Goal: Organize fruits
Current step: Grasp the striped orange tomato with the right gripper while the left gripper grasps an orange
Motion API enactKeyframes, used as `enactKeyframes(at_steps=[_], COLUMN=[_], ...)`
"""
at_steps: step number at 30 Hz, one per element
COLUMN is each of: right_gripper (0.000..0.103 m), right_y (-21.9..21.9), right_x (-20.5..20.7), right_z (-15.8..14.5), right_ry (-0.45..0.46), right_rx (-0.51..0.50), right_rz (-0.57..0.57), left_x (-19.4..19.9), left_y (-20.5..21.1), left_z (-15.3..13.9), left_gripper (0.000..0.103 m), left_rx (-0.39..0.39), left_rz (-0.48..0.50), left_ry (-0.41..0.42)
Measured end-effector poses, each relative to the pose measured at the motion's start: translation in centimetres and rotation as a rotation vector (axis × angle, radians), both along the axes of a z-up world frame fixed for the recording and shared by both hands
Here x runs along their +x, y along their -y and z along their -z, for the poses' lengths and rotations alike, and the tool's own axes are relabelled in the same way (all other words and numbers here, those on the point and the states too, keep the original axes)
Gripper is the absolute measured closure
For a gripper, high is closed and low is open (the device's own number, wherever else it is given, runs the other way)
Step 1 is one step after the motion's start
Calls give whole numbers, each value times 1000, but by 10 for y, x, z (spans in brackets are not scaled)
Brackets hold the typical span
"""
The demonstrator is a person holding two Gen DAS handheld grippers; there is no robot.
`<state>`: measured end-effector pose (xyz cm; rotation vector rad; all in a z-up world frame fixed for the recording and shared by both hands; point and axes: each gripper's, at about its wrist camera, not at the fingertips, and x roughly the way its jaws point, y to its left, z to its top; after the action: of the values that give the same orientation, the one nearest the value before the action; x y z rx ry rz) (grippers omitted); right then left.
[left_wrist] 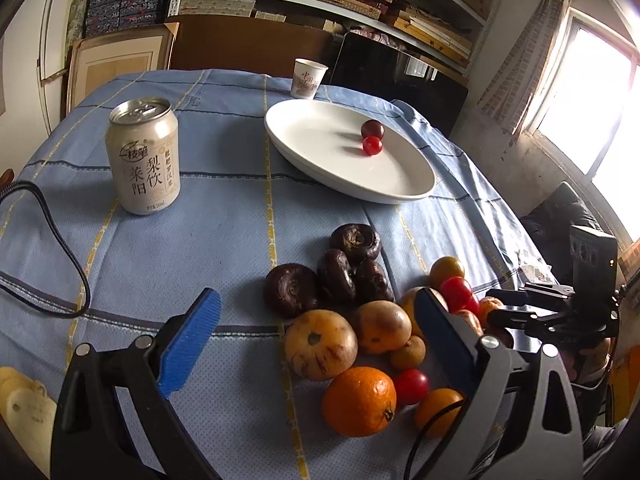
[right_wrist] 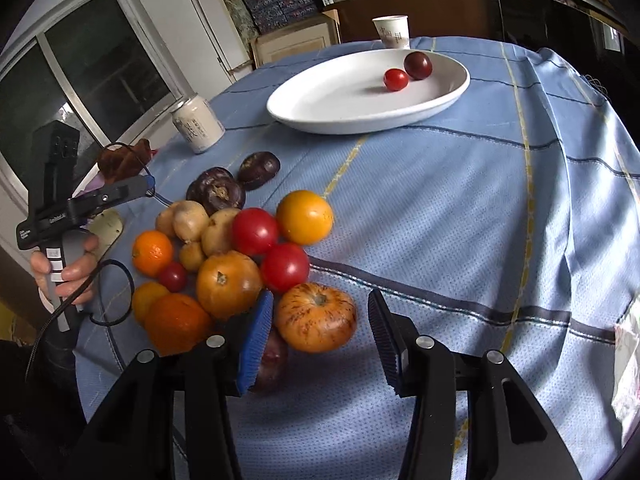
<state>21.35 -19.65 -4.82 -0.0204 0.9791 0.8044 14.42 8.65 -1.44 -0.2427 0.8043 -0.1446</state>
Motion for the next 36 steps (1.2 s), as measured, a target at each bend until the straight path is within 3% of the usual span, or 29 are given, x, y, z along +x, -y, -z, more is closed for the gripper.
enactKeyframes(at_steps=[1,7,11,15,17,22,30,36], right_gripper=[61,62,62,62,62,62,62,62], right_y=[-1,3,10,11,11,12,16,17], right_x=[0,3,7,7,5,3,2,1], right_z=[0,1,1,1,0,0,-1,-2], right_ry=[-3,-27,-52,-55,-49,-34,-30,-30], right_rx=[0,37,80,83,85,65,81,90], right_rz=[-2,6,34,39,34,45,49,50], left_x=[-1,-12,-33,-46,-47,-43,-40,-41], left_y=[0,0,8,23,27,30,26,25], left_z=[0,5,13,17,18,24,32,32], left_gripper=[8,8,8,25,27,44,59,60], left_rx=[0,3,-59,-27,-10,-9,-30,-30], left_rz=[0,4,39,78,84,87,84,81], left_ry=[-1,-6,-12,-17,-31,-69,-105,-104])
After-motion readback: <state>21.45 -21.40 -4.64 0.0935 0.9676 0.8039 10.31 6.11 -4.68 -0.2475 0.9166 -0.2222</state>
